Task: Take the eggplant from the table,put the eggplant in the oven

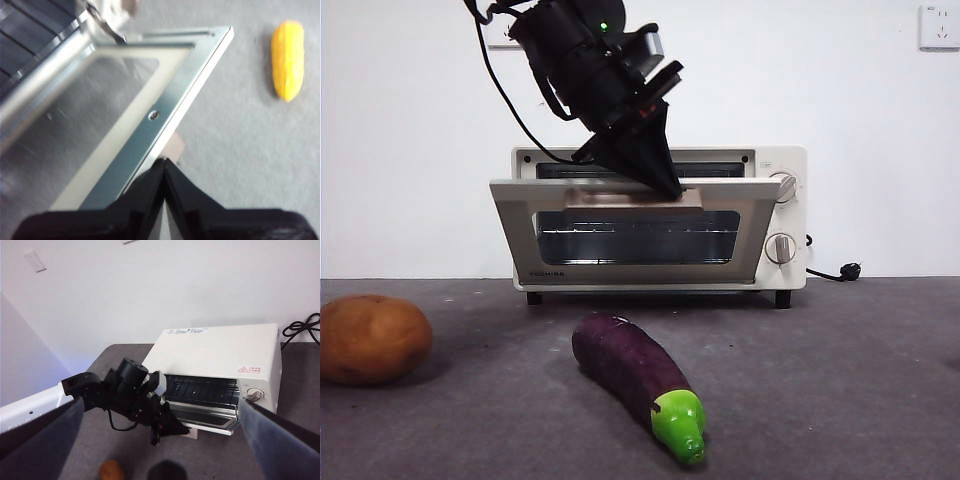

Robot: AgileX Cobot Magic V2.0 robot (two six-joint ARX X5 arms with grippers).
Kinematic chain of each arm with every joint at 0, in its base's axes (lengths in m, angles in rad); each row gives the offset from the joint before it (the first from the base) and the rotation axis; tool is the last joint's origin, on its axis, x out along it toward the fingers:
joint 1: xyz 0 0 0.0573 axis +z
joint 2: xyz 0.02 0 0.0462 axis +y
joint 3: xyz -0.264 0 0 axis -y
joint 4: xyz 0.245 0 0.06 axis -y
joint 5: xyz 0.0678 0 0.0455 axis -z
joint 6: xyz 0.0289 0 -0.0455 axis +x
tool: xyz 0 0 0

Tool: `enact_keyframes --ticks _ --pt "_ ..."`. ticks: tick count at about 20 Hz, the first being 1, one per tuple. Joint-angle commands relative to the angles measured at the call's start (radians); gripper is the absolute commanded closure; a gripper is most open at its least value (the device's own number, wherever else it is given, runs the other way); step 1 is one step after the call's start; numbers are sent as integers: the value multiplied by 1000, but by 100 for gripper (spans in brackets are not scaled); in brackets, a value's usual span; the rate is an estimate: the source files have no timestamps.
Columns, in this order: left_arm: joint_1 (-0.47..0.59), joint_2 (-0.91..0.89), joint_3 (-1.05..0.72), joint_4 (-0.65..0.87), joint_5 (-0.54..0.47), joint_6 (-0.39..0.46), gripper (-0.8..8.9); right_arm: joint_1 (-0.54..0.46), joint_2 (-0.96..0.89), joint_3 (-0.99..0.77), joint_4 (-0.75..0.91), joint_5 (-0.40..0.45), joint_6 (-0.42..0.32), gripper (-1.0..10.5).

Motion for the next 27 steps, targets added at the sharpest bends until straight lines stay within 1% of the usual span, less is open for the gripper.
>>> enact_keyframes --ticks 1,6,11,15,18,21,24,27 --pt "-21 24 -15 -14 -7 11 820 2 -2 4 0 -4 3 352" --pt "-53 24 -15 -46 -6 11 820 2 -2 4 0 -4 4 352" --pt "-53 21 -14 -47 -7 7 819 2 -2 4 -1 -4 7 352" --pt "-44 18 50 -95 -7 3 819 2 -2 4 -1 -4 7 352" --pt "-42 14 187 -176 -6 -6 819 2 -1 4 -1 -4 7 352" --pt "-42 8 357 -223 -7 -51 819 2 0 4 -1 -4 7 352" --pt "-42 -9 532 -234 -8 -119 819 2 -1 4 -1 -4 7 352" --pt "-42 -28 681 -238 -31 -151 819 2 -1 4 -1 -4 7 352"
